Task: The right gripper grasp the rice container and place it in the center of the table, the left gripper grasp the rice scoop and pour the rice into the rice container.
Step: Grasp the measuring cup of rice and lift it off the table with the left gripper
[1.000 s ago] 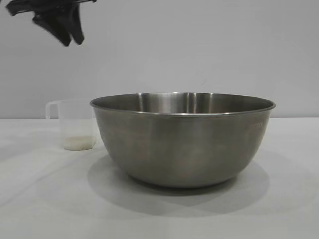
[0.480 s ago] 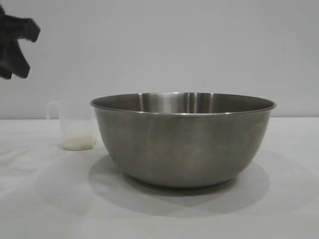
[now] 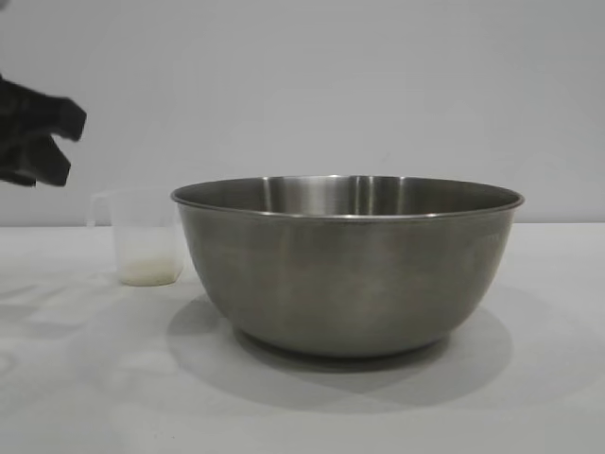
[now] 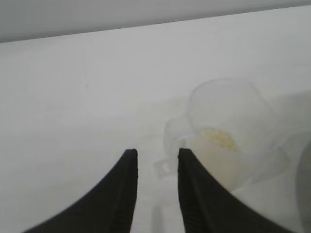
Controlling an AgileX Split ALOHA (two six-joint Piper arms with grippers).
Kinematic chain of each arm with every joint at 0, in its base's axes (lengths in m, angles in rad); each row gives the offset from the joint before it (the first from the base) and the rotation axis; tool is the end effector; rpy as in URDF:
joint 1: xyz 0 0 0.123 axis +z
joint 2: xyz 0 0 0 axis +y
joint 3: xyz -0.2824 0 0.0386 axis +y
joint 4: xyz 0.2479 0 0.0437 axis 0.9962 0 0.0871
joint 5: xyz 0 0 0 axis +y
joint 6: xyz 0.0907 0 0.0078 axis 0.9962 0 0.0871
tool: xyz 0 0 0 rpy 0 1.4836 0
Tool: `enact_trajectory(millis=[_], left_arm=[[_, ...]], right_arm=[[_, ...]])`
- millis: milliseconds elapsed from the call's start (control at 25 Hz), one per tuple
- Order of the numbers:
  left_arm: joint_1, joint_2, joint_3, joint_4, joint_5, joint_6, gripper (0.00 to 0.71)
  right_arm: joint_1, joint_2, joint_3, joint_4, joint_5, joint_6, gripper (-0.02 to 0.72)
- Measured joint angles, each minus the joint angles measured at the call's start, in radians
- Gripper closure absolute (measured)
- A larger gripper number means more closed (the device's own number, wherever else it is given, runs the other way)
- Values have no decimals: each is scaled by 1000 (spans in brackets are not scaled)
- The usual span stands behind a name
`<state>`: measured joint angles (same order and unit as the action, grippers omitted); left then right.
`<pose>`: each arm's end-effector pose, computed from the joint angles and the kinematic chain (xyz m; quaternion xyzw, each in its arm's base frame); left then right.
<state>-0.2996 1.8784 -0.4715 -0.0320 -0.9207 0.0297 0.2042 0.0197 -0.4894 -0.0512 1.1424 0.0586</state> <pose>0.2774 -0.0833 0.1075 0.1216 0.8243 -0.0692 0.5486 -0.0036 -0.0051 0.2680 -0.0624 0.8786 0.0366 0.4721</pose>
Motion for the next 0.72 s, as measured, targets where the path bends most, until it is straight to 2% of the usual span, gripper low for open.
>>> enact_trajectory(millis=[200, 360, 720], left_arm=[[0, 81, 0, -2, -132, 0, 552], [0, 113, 0, -26, -187, -2, 552], [0, 192, -27, -45, -215, -2, 552]], right_arm=[[0, 0, 0, 2, 0, -2, 441], [0, 0, 0, 4, 0, -3, 441], [0, 0, 0, 4, 0, -4, 441]])
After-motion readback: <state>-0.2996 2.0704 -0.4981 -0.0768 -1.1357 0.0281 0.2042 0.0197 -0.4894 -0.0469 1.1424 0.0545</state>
